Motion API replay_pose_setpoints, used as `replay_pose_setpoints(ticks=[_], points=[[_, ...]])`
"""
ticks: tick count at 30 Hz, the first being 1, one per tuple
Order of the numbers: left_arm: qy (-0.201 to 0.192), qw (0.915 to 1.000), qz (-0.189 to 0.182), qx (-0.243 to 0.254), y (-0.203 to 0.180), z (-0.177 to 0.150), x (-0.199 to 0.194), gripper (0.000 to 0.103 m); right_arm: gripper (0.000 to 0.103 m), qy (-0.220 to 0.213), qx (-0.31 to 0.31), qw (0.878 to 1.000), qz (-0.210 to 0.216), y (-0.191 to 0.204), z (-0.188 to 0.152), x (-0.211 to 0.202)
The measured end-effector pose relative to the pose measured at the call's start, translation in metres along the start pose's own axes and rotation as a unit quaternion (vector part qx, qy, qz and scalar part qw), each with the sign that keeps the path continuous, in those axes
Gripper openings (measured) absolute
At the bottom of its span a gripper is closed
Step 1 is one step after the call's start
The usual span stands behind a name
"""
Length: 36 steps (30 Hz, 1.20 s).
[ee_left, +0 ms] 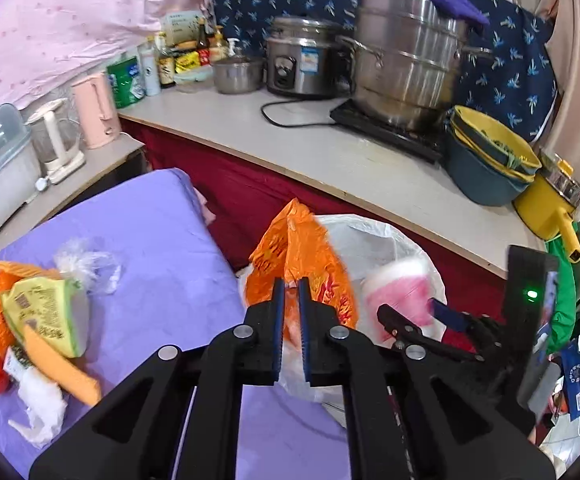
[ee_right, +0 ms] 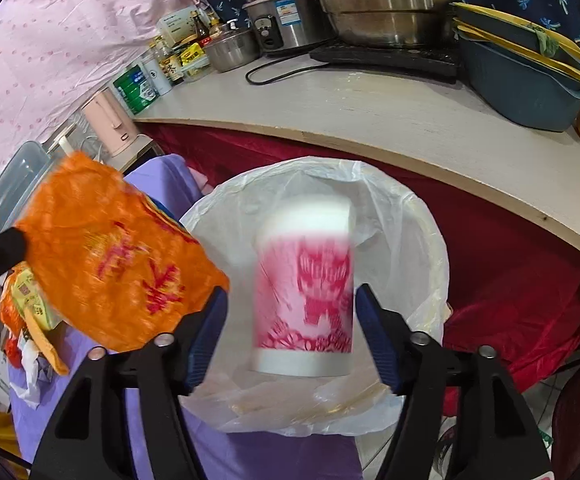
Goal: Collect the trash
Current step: 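Carry the orange bag and pink cup to the bin and release both, then return both tools to the pile and grasp the orange foam net with the right tool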
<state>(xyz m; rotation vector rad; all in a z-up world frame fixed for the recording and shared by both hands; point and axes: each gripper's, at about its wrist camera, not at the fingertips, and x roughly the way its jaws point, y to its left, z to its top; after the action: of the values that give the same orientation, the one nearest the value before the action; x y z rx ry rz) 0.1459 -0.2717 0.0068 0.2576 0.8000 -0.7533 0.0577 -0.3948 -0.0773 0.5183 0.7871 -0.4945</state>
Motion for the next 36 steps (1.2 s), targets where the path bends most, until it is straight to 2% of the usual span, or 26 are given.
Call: replay_pose_setpoints(ticks=[2,4,6,8,15,18,23,29,36], points=[[0.008,1.0000,-0.003,-0.002,0.000,0.000,0.008,0.009,0.070,-0.006,-0.002,1.000,-0.005,-0.001,0.000,-0.003],[0.012,0.9999,-0.003,-0.008,0.003,-0.001,0.013,0.019,0.073,-0.010,-0.001,1.000,-0.007,-0.002,0.001,-0.006],[0.007,0.9999,-0.001,-0.013,0.006,-0.001,0.011,0.040,0.074,-0.017,0.001,1.000,-0.006,-0.002,0.002,-0.011],[-0.005,0.9998,0.007,-0.019,0.010,-0.001,0.005,0.048,0.075,-0.022,0.003,1.000,-0.005,-0.002,0.003,-0.016],[-0.018,0.9984,0.024,-0.047,0.036,-0.003,-0.014,0.052,0.076,-0.040,-0.003,0.999,0.004,0.007,0.003,-0.041],[-0.025,0.9972,0.044,-0.056,0.047,-0.011,-0.025,0.058,0.076,-0.046,-0.012,0.999,0.013,0.017,0.002,-0.048],[-0.029,0.9925,0.078,-0.089,0.080,-0.032,-0.046,0.061,0.076,-0.044,-0.038,0.998,0.036,0.049,-0.004,-0.055],[-0.026,0.9804,0.135,-0.141,0.136,-0.067,-0.070,0.073,0.076,-0.026,-0.086,0.993,0.070,0.108,-0.022,-0.053],[-0.006,0.9640,0.181,-0.194,0.205,-0.111,-0.092,0.073,0.076,0.005,-0.130,0.985,0.110,0.173,-0.047,-0.039]])
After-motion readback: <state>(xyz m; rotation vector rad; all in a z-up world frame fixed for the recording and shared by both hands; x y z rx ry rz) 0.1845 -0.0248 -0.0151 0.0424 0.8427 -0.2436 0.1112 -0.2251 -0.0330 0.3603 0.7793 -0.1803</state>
